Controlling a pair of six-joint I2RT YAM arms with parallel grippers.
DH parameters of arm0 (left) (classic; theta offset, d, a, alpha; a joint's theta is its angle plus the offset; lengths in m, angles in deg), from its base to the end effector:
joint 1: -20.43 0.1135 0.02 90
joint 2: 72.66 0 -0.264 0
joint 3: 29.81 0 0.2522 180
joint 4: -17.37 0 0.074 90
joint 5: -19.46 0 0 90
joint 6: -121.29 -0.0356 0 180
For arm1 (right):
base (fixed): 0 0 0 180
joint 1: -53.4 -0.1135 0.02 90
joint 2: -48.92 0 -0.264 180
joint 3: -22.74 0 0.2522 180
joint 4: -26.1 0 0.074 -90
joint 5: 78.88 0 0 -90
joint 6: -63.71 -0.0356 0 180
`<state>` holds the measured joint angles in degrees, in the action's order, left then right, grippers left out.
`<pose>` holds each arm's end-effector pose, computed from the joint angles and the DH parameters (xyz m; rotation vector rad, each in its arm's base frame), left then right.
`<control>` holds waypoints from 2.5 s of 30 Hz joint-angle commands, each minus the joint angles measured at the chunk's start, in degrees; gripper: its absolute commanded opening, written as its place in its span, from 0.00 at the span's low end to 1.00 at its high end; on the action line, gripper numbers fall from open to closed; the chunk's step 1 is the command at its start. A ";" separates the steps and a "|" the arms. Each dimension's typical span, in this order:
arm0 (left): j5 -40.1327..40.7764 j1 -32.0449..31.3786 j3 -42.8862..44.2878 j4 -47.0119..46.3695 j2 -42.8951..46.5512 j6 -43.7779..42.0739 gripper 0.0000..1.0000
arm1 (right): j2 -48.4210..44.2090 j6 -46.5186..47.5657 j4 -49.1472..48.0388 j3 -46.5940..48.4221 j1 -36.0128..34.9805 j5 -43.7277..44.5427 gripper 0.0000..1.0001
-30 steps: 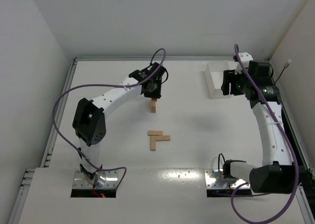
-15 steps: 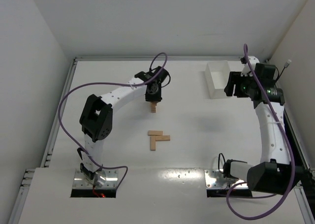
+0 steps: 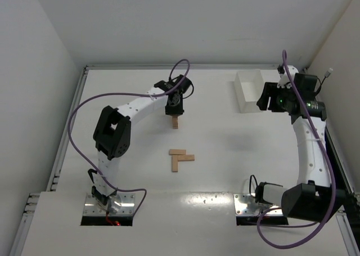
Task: Build the wood block tower
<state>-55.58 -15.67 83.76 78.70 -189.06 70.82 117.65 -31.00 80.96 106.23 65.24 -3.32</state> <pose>0.3581 -0.2498 0.2400 -0.1577 2.6237 -0.0970 0.2476 -0.0428 0.3539 0.1926 2.2453 0.2194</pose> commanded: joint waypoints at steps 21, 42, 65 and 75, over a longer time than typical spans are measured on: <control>-2.04 2.52 1.70 -0.20 -1.37 -0.24 0.00 | 2.20 -1.35 -3.13 -1.09 0.73 -3.40 0.56; -4.85 2.00 1.18 -1.25 -3.66 -0.77 0.16 | 4.31 -1.35 -3.13 -0.56 0.73 -3.93 0.55; -2.84 0.41 1.70 -1.78 -3.13 -1.30 0.55 | 5.36 -1.35 -3.66 -0.04 0.73 -4.99 0.55; -2.22 2.08 5.65 -1.78 -5.59 -2.97 0.55 | 4.84 -1.35 -3.66 -0.56 0.73 -5.60 0.55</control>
<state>-58.75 -14.23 86.20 77.79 -193.98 68.74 122.94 -31.90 79.30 105.18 65.68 -7.51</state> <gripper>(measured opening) 0.548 0.554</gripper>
